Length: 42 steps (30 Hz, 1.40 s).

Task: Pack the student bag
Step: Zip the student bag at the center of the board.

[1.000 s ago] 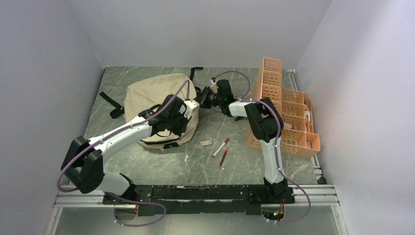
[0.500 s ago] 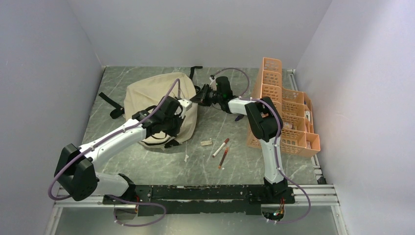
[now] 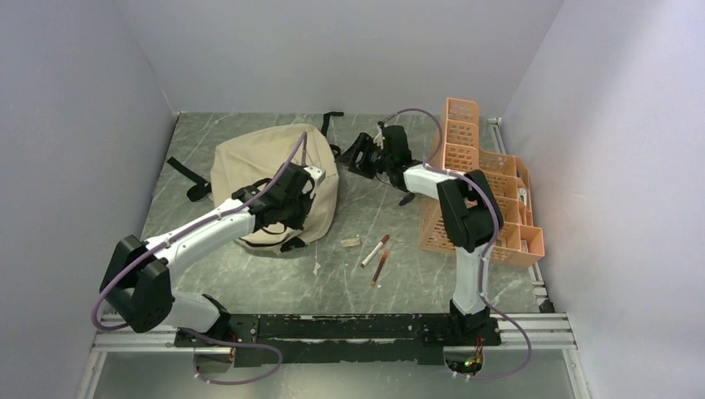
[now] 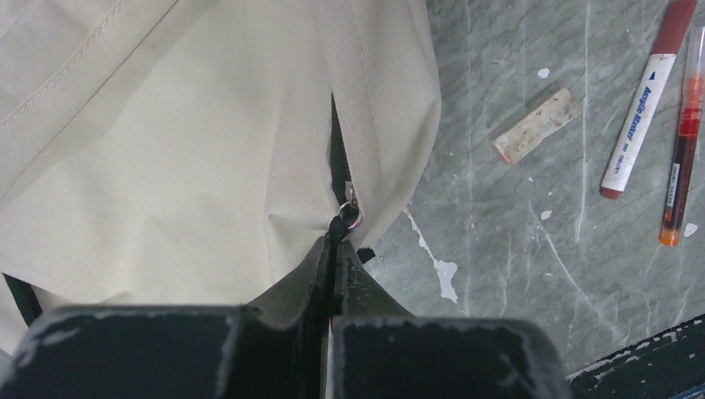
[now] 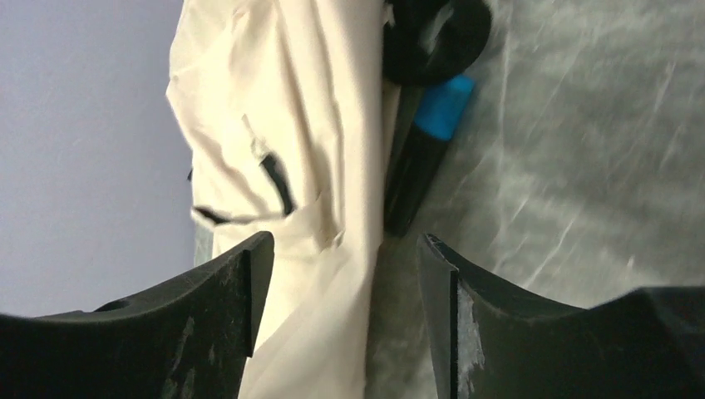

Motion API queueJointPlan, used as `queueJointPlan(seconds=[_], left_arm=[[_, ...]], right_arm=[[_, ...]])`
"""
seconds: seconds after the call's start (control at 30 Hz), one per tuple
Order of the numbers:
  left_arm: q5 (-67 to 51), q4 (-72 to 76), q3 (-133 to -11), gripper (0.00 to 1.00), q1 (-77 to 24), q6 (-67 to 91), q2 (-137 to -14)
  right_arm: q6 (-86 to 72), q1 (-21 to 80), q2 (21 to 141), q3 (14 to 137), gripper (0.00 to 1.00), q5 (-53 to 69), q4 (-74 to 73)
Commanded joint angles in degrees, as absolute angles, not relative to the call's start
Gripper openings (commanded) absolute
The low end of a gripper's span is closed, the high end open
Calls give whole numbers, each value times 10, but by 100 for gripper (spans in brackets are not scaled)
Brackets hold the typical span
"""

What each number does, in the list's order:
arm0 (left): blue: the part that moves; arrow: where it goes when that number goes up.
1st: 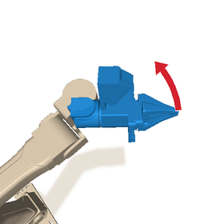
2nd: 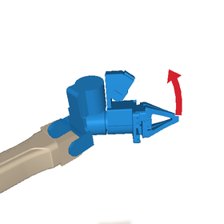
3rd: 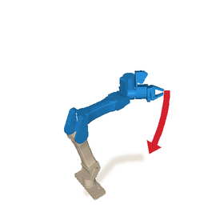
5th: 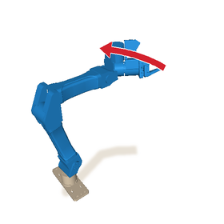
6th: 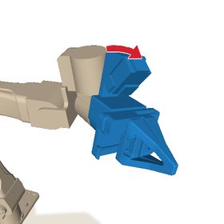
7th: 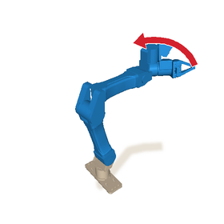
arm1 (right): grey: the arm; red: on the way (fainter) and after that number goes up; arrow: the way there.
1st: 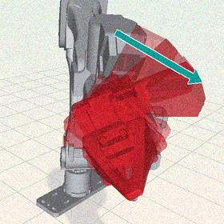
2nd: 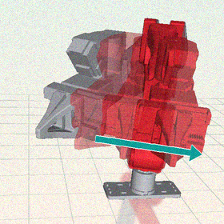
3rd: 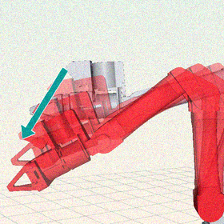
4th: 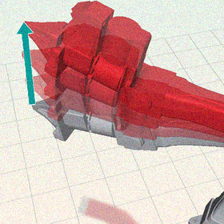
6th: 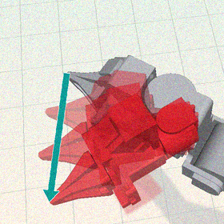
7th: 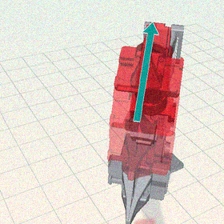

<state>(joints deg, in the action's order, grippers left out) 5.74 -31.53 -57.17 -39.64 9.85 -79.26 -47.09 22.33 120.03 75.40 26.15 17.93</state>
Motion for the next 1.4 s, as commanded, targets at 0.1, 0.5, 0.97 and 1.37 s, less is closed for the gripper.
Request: queueJointPlan(seconds=[0.1, 0.5, 0.97, 1.37], left_arm=[[7, -258, -581, 5, -401, 65, -791], [-35, -226, -571, 5, -401, 47, -802], [-66, -221, -572, 5, -401, 28, -820], [-35, -260, -597, 5, -402, 22, -843]], right_arm=[[-488, 277, 1055, 687, 68, 163, 39], [-540, 362, 997, 642, 67, 148, -42], [-516, 369, 1051, 670, 56, 190, -52], [-507, 366, 1052, 660, 22, 173, -42]])
